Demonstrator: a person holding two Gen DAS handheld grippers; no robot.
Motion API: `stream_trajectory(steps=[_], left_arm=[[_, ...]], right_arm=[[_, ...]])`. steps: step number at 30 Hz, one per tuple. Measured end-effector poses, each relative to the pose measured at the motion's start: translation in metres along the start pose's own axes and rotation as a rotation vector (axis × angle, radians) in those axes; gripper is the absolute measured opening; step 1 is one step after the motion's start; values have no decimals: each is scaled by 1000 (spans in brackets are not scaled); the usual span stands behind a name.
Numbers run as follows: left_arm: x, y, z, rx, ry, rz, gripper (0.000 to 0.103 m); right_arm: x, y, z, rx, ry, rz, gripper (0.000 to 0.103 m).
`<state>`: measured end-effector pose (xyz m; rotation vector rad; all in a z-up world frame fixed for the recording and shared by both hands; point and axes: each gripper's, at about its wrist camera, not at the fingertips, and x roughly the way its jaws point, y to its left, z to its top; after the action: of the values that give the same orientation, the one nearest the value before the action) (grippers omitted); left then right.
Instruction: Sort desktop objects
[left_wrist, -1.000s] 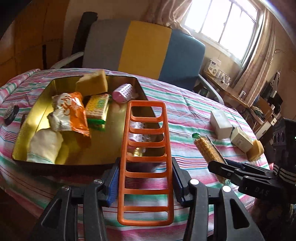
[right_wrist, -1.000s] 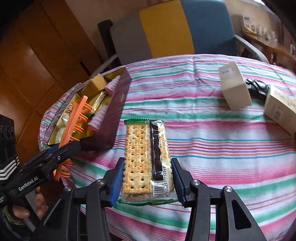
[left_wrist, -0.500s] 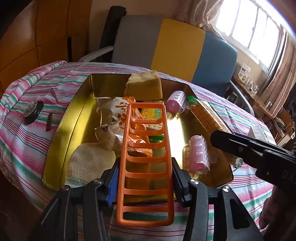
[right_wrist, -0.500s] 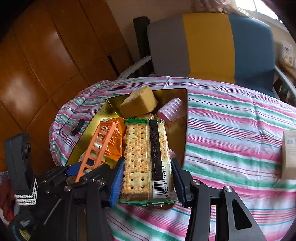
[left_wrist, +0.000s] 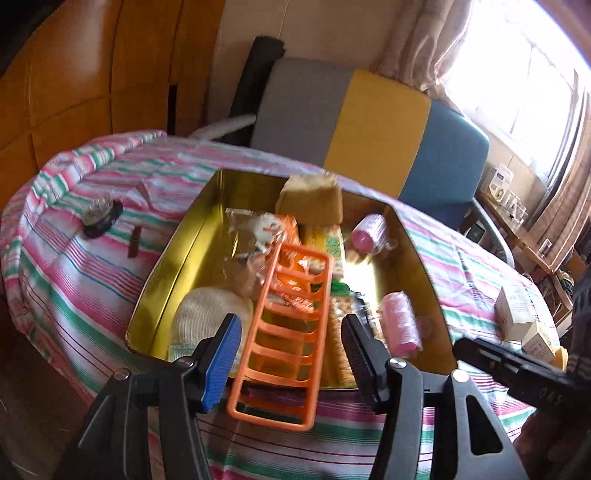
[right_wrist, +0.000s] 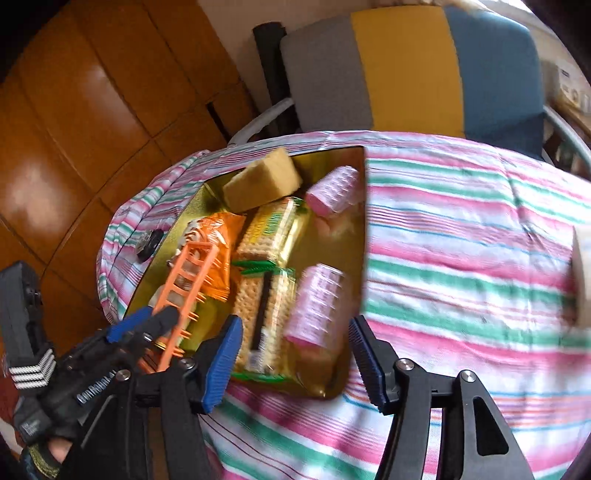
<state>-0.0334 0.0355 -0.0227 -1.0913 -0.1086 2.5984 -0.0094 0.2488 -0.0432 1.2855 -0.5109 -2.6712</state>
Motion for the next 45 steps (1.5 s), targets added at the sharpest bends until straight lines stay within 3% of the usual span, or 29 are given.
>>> stream_trajectory(steps=[3,5,11,15,18,21,25,29,35,40,42,45], left_arm=[[-10,-28,-7,77,-2,-91,62],[-5,-54,-18,158,51,-174,62],[16,-129,-70,380,224,-313,62],[24,-157,-99,487,299,-318,62],[30,-161,-109,513,333,-300,62],[31,-162,-114,528,339,-285,62],[33,-164,-115,544,333,-272,62],[35,-164,-114,548,328,-271,63],[37,-163,-114,540,316,-285,66],[39,-162,-114,537,309,-294,66],[39,-161,-114,530,306,-300,66],[39,-160,-115,522,299,-306,66]], right_arm=[[-18,-31,-19,69,-12,-19,67],[-33,-58,-34,134,-16,-34,70],[-93,-154,-87,356,-67,-177,71],[-149,-214,-114,501,-153,-297,73],[-190,-250,-126,600,-240,-372,74],[-223,-281,-127,674,-326,-426,77],[-246,-307,-103,687,-400,-463,81],[-244,-323,-59,626,-407,-478,82],[-194,-334,3,512,-298,-452,82],[-141,-335,20,454,-172,-472,85],[-132,-326,17,411,-158,-525,87],[-130,-303,13,346,-152,-509,91]])
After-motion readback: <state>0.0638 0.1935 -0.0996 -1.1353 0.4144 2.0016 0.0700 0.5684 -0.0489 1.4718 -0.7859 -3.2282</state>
